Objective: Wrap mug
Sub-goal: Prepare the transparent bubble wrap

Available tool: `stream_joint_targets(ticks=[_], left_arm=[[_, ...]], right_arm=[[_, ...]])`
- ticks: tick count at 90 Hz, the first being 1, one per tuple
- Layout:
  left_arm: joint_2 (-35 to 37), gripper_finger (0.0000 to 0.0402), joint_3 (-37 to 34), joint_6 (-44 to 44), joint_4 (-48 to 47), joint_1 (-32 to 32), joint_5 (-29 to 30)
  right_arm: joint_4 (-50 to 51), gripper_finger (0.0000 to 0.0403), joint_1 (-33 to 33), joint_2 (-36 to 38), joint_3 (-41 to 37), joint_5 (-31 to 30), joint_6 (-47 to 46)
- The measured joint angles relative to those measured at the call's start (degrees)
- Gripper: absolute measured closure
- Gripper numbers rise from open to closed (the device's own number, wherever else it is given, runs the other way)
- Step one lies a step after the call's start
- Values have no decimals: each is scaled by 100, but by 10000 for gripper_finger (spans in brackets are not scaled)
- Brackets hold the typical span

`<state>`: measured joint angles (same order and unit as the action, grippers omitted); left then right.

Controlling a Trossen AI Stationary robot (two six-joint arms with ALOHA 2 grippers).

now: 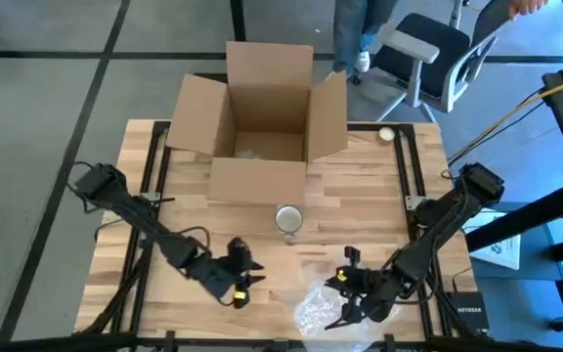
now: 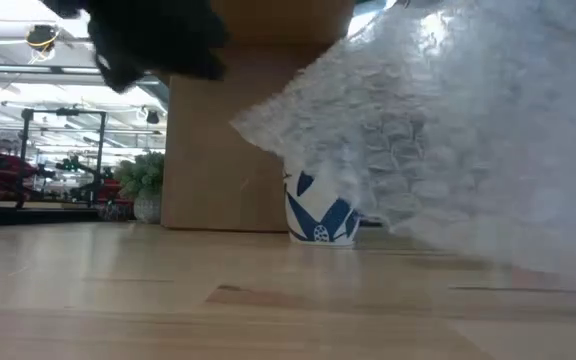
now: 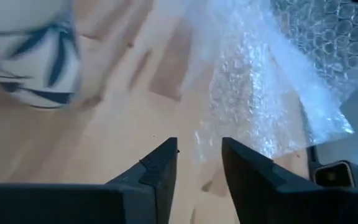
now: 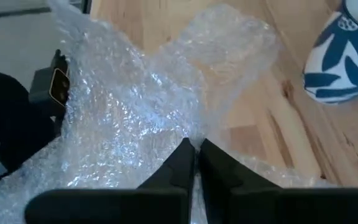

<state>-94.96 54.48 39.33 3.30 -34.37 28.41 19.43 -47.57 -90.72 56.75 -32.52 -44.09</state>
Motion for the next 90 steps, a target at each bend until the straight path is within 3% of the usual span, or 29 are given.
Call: stream_joint_targets(ticks=[14,30,49,71,81,90], left_arm=[[-130,290,0,-353,521,280,-725],[-135,283,0,-503,703,480,-1092],[-380,220,0,-580,918,690,-1176],[-975,173,0,-693,2052,890,-1991],[-1018,193,0,-808,2008,959,-2102],[-1018,260,0,-858,2032,989,-2216]], right_arm=[[-39,403,-2,-114,0,11,119],[-49,403,-2,-126,-2,-68,293],[-191,403,51,-126,-2,-92,655],[-315,403,127,-126,-2,-98,912],[-326,403,151,-126,-2,-96,1014],[-302,403,185,-124,-2,-94,1163]])
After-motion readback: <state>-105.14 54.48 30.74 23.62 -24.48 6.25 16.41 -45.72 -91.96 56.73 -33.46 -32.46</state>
